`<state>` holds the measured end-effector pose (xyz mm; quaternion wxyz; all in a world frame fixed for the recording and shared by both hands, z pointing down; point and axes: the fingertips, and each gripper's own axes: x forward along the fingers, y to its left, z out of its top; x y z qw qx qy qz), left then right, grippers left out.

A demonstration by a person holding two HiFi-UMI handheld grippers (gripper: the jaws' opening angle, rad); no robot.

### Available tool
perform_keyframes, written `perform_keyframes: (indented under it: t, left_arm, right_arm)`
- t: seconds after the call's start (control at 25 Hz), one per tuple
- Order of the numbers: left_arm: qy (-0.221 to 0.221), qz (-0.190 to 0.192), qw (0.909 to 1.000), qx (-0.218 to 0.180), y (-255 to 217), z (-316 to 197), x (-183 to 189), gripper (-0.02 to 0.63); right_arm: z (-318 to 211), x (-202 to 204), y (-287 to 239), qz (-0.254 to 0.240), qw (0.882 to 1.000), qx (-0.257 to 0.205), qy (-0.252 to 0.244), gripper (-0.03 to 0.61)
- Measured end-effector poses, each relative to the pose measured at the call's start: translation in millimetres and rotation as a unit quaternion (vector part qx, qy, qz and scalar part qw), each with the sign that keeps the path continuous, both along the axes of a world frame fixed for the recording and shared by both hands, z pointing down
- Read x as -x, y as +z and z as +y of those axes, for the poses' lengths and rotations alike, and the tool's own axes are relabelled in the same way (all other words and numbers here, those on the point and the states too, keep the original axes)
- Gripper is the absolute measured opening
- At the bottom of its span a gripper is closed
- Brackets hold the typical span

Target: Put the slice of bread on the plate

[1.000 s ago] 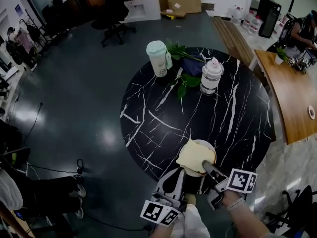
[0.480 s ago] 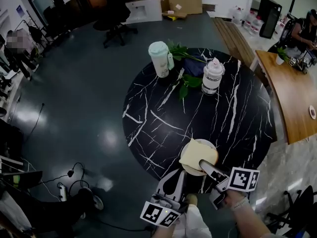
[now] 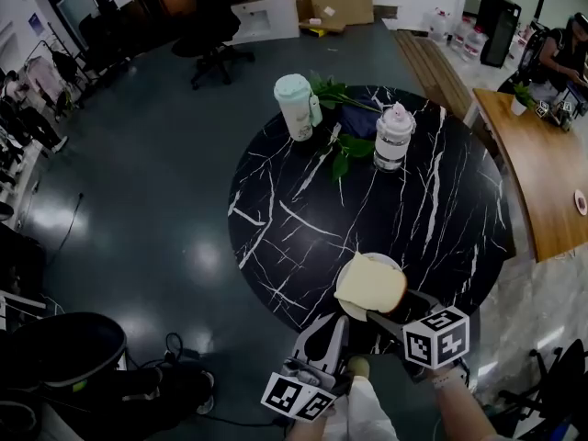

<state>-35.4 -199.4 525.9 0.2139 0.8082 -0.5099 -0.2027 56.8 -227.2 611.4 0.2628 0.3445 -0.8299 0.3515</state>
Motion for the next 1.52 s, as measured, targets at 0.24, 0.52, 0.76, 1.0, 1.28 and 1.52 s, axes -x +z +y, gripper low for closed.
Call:
perform_keyframes:
  t: [0.24,0.52,0.76,1.0,1.28,1.52]
  left_arm:
    - [0.005,0.004,1.0,0.001,-2,5,-1,0.005]
    - [0.018,-0.001,0.9998,0.004,1,7,-9,0.005]
    - [0.019,-0.021,0.9996,0.006,2,9,-11,0.005]
    - [0.018,-0.025,0.9995,0.003,-7,8,-10,0.005]
    - [0.02,-0.031,0.9993,-0.002,-19,12,-12,0.005]
    - [0.027,-0.044,0.9987,-0.005,-28,11,-14,0.005]
  right_arm:
    - [7,-15,9,0.088,0.995,-0.019,-0.05,0.347]
    - [11,-24,3,0.086,0.995,-0.027,-0.044,0.347]
    - [21,-21,-9,0.058,0.996,-0.042,-0.052,0.347]
    - [31,-21,-22,0.033,0.997,-0.044,-0.049,0.347]
    - [43,-21,-43,0.029,0.996,-0.067,-0.052,0.338]
    - [47,-20,-74,-0.002,0.996,-0.091,-0.026,0.057]
